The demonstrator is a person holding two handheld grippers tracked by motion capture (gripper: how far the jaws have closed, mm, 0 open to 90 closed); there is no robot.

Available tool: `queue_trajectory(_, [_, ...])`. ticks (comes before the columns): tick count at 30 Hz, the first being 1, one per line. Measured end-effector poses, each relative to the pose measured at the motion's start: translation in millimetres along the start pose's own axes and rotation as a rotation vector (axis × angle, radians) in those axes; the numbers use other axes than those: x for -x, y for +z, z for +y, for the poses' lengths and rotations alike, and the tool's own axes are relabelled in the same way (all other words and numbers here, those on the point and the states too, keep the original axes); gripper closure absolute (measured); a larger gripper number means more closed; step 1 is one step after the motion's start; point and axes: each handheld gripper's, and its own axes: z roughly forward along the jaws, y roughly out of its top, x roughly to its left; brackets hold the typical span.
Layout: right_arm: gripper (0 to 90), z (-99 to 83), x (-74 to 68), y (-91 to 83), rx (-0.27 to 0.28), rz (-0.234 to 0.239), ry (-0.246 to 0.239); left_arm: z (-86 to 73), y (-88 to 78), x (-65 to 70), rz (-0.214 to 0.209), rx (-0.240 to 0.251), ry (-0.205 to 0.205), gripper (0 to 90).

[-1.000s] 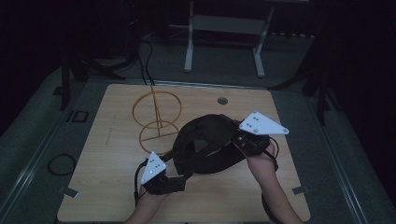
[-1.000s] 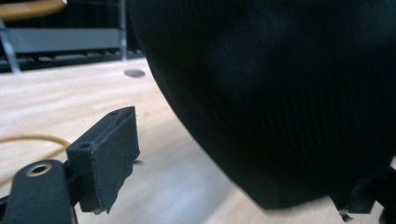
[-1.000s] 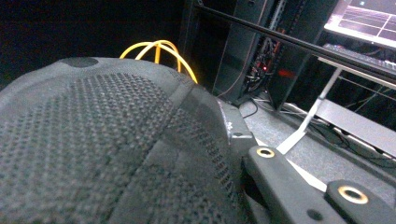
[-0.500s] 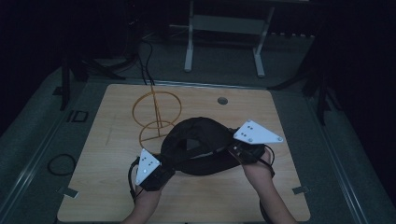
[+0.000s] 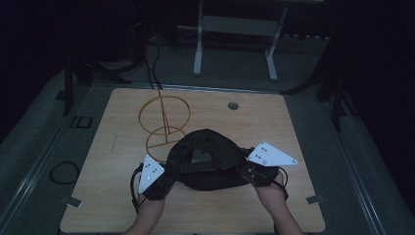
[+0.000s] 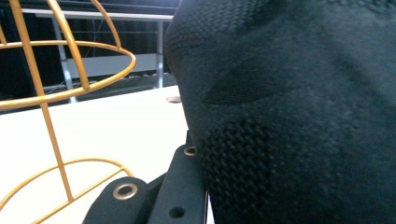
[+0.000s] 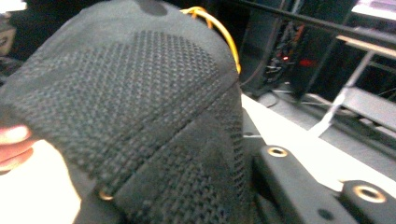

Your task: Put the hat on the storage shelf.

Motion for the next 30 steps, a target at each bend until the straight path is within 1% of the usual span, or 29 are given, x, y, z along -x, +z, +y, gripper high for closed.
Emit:
queue_trajectory(1, [73.1,-3.6,-1.2,-1.6,0.002,-0.002,-0.008,1.8,-0.5,-0.4,0.000,-0.002,0.002,90.0])
queue_trajectory(3, [68.6,-10.9,-2.3,-4.8,0.014,0.009,-0.004,3.3,-0.6,-0.1,-0.003,0.000,0.000,90.0])
queue_trajectory(4, [66.4,-14.1,-3.1,-6.1,0.017,0.005,-0.008,4.4,-0.4,0.4,-0.010,-0.002,-0.002,90.0])
queue_trajectory(6, [60.5,-19.3,-3.4,-7.5,0.006,0.003,-0.010,6.7,-0.7,1.4,-0.008,0.003,0.000,90.0])
queue_trajectory(8, [58.8,-21.6,-3.3,-8.1,-0.003,0.007,-0.012,8.1,-0.6,1.6,-0.011,0.004,0.000,90.0])
queue_trajectory(9, [57.8,-23.7,-3.3,-9.2,-0.009,0.006,-0.016,9.5,-0.8,1.4,-0.014,0.006,-0.006,90.0])
queue_trajectory(10, [54.9,-25.7,-3.1,-10.4,-0.020,0.011,-0.015,10.9,-1.1,1.2,-0.012,0.005,-0.012,90.0])
queue_trajectory(11, [49.5,-29.3,-2.5,-12.7,-0.044,0.047,-0.010,13.9,-1.3,0.4,-0.008,0.010,-0.014,90.0])
queue_trajectory(12, [46.4,-31.1,-2.6,-14.1,-0.053,0.056,-0.010,15.6,-1.4,-0.7,-0.012,0.011,-0.024,90.0])
queue_trajectory(13, [42.9,-32.7,-2.2,-15.0,-0.072,0.074,-0.010,17.7,-1.2,-0.8,-0.011,0.009,-0.022,90.0])
queue_trajectory(14, [42.9,-32.7,-2.2,-15.0,-0.072,0.074,-0.010,17.7,-1.2,-0.8,-0.011,0.009,-0.022,90.0])
queue_trajectory(15, [41.7,-34.5,-1.7,-16.3,-0.083,0.089,-0.009,19.5,-1.3,-0.6,-0.004,0.015,-0.014,90.0])
queue_trajectory(16, [37.4,-38.8,-0.4,-17.9,-0.116,0.127,-0.003,21.7,-1.0,0.2,-0.004,0.017,-0.003,90.0])
queue_trajectory(17, [36.1,-41.4,-0.3,-18.7,-0.124,0.138,-0.005,23.8,-1.0,1.7,-0.001,0.017,0.014,90.0])
queue_trajectory(18, [34.1,-44.1,0.2,-19.4,-0.132,0.160,-0.001,27.5,0.1,4.6,-0.001,0.010,0.028,90.0])
queue_trajectory(19, [32.4,-46.3,0.6,-20.2,-0.148,0.181,0.001,27.5,0.1,4.6,-0.001,0.010,0.028,90.0])
queue_trajectory(20, [31.3,-48.7,0.2,-21.8,-0.160,0.181,-0.002,28.8,0.6,6.2,0.004,0.008,0.039,90.0])
queue_trajectory(21, [31.3,-48.7,0.2,-21.8,-0.160,0.181,-0.002,29.7,1.1,7.2,0.006,0.009,0.047,90.0])
queue_trajectory(22, [28.9,-50.9,0.4,-23.4,-0.171,0.198,-0.001,30.9,1.7,7.8,0.002,0.012,0.053,90.0])
queue_trajectory(23, [25.1,-54.9,-0.2,-28.1,-0.184,0.217,-0.009,32.0,1.8,8.4,0.001,0.019,0.056,90.0])
queue_trajectory(24, [25.1,-54.9,-0.2,-28.1,-0.184,0.217,-0.009,33.4,1.8,8.1,-0.003,0.024,0.052,90.0])
queue_trajectory(25, [22.7,-56.9,-0.2,-31.1,-0.196,0.233,-0.010,35.0,1.6,7.0,-0.015,0.025,0.045,90.0])
queue_trajectory(26, [22.7,-61.1,1.4,-39.1,-0.190,0.242,-0.012,37.8,1.0,5.8,-0.008,0.035,0.054,90.0])
queue_trajectory(27, [22.7,-61.1,1.4,-39.1,-0.190,0.242,-0.012,37.8,1.0,5.8,-0.008,0.035,0.054,90.0])
queue_trajectory(28, [22.4,-65.1,5.6,-48.2,-0.180,0.250,0.000,39.0,0.6,3.9,-0.020,0.040,0.059,90.0])
queue_trajectory(29, [22.6,-66.4,8.5,-53.2,-0.170,0.238,-0.005,40.0,0.4,2.8,-0.026,0.042,0.071,90.0])
queue_trajectory(30, [22.6,-66.4,8.5,-53.2,-0.170,0.238,-0.005,40.6,-0.5,1.6,-0.024,0.047,0.085,90.0])
